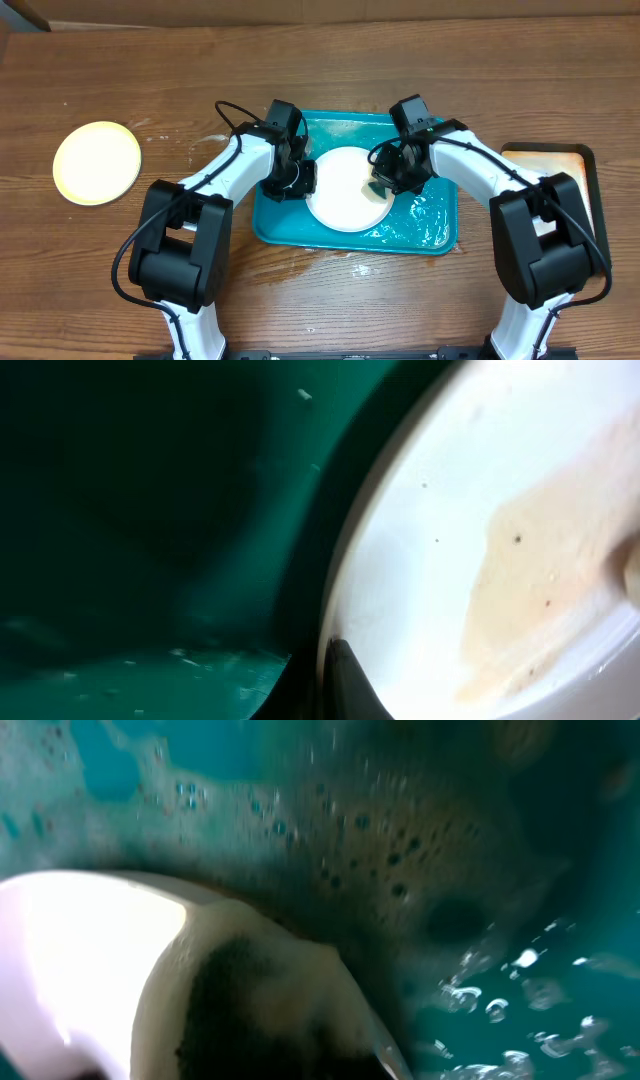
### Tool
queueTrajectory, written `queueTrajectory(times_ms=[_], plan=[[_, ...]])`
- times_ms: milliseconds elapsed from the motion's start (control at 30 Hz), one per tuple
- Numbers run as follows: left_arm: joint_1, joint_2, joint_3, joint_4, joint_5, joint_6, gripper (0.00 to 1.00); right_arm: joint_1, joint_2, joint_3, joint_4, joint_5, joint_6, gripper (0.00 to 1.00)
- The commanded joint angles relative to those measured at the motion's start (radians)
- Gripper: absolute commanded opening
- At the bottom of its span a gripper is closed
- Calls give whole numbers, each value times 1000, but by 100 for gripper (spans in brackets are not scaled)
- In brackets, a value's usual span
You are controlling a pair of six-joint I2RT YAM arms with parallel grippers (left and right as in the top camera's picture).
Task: Clean dirty plates on tray and stack at the side
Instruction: 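Scrub the white plate with the right gripper's sponge while left holds it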
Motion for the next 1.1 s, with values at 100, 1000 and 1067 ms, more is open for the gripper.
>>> queueTrajectory(times_ms=[100,1000,1067], plan=[[1,59,-43,-45,-126,5,4,12,51,145,-109,311,-103,4],[3,60,-43,-34,-110,-48,4,179,113,35,98,-387,-173,4],[3,59,-43,-35,-111,-51,4,179,113,23,90,-356,-173,4]])
